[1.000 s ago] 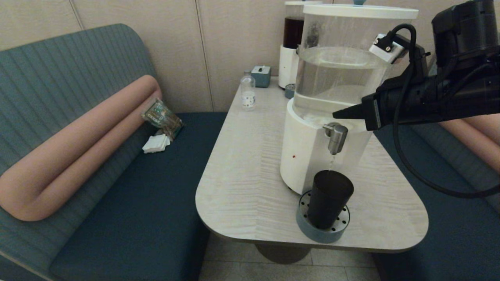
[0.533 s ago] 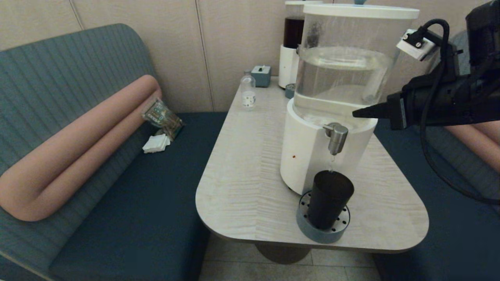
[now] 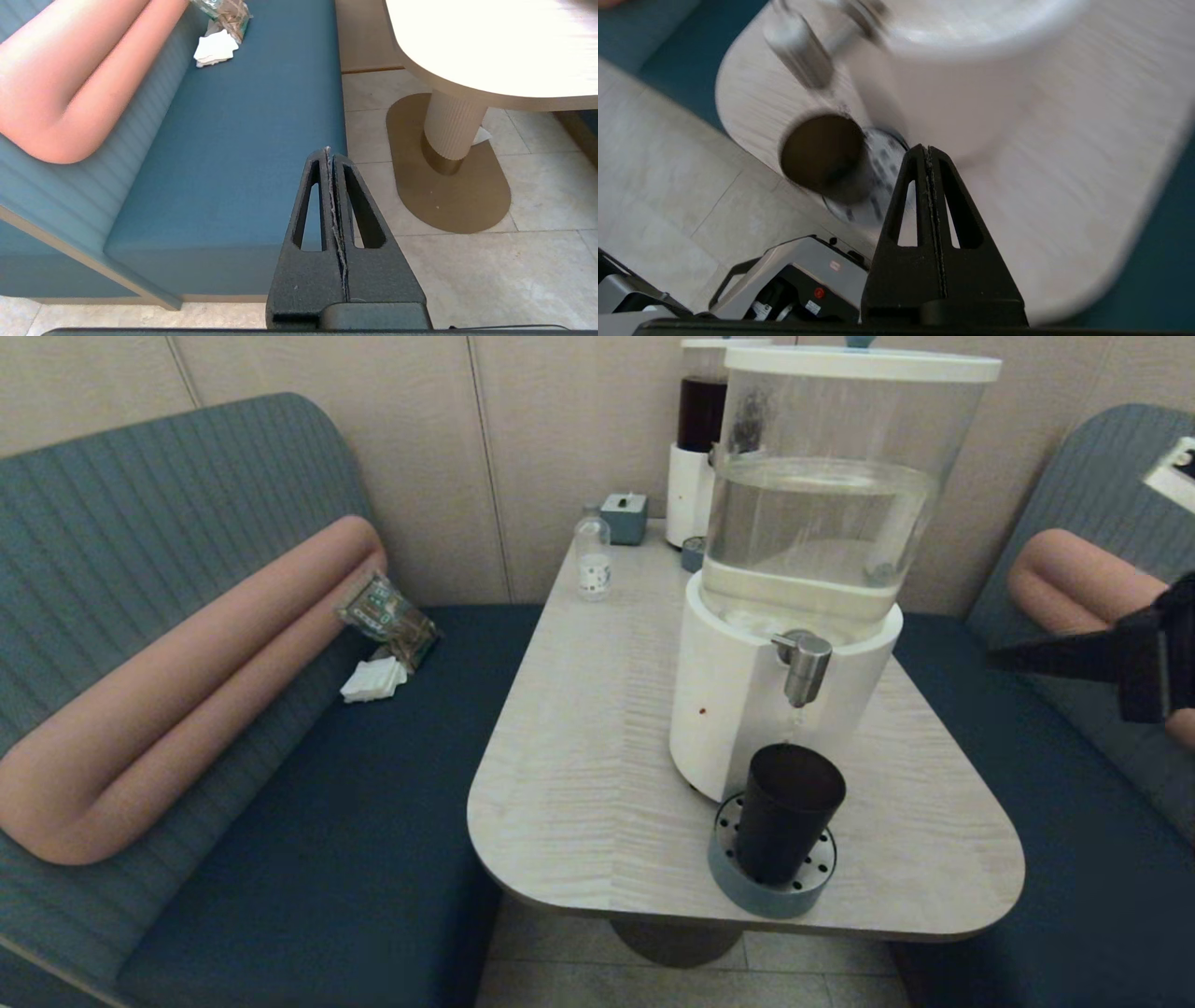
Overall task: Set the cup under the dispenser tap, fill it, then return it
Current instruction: Turn off the faucet
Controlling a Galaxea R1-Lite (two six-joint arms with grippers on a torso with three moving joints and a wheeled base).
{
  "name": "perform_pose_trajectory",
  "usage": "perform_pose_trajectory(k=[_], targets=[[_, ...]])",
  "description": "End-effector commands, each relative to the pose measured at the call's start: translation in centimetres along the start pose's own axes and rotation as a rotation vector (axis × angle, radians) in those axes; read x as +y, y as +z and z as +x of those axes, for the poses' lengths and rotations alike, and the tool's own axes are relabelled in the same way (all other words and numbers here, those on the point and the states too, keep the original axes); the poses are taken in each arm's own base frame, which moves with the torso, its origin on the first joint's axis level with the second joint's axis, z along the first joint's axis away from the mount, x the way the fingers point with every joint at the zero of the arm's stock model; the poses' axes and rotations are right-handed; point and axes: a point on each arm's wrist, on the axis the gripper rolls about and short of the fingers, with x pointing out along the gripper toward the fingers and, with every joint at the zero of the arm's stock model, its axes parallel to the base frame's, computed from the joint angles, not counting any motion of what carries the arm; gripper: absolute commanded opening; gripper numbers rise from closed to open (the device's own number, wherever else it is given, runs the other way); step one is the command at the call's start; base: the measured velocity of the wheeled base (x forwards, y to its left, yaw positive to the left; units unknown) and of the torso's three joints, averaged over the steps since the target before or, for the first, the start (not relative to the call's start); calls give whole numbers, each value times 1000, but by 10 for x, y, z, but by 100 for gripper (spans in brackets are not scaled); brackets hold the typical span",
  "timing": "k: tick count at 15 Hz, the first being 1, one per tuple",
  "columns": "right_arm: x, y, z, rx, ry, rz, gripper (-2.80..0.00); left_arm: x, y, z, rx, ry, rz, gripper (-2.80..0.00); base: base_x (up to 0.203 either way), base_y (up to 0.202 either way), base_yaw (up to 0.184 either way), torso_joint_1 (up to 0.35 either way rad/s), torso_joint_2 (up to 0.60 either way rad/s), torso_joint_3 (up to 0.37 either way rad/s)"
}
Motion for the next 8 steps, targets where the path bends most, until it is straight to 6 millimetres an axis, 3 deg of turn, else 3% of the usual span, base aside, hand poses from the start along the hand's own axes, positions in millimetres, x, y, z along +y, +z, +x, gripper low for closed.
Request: perform_pose_trajectory(k=[1, 5, 8], targets=[[6, -10, -51, -84, -71, 16, -280, 0, 0, 0, 2, 0, 0, -280, 0, 0, 0, 0, 0, 0], [32, -40, -117, -220, -142, 13, -280, 0, 0, 0, 2, 0, 0, -280, 0, 0, 0, 0, 0, 0], [57, -74, -148, -288, -157, -7, -280, 0, 0, 0, 2, 0, 0, -280, 0, 0, 0, 0, 0, 0]])
